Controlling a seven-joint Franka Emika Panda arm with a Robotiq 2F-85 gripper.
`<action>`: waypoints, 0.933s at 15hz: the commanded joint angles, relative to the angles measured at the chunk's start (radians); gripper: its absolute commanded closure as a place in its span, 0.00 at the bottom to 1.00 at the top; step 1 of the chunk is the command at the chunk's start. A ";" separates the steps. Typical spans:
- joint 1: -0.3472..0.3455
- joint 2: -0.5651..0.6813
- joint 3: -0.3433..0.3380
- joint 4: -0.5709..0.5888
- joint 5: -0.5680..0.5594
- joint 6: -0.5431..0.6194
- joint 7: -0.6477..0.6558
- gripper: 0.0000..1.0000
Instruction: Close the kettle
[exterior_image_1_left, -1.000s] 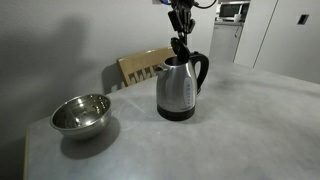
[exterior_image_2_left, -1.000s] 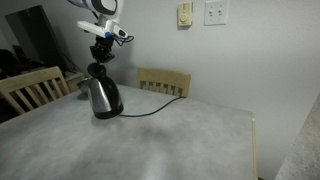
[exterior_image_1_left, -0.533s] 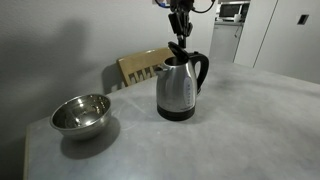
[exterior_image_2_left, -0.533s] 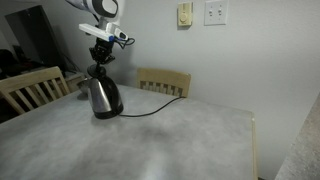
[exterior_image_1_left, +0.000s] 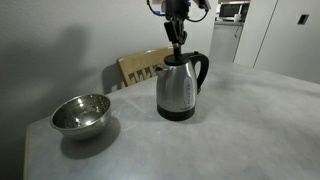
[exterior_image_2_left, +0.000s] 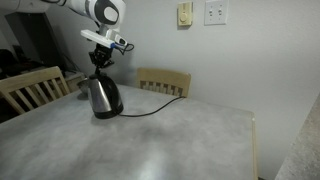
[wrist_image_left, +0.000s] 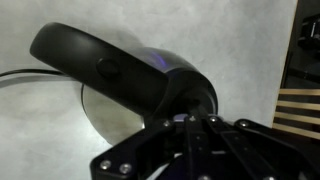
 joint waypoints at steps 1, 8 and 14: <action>0.005 0.073 0.000 0.092 -0.009 -0.049 0.004 1.00; 0.067 0.105 -0.055 0.146 -0.128 -0.115 0.073 1.00; 0.102 0.138 -0.089 0.184 -0.216 -0.233 0.140 1.00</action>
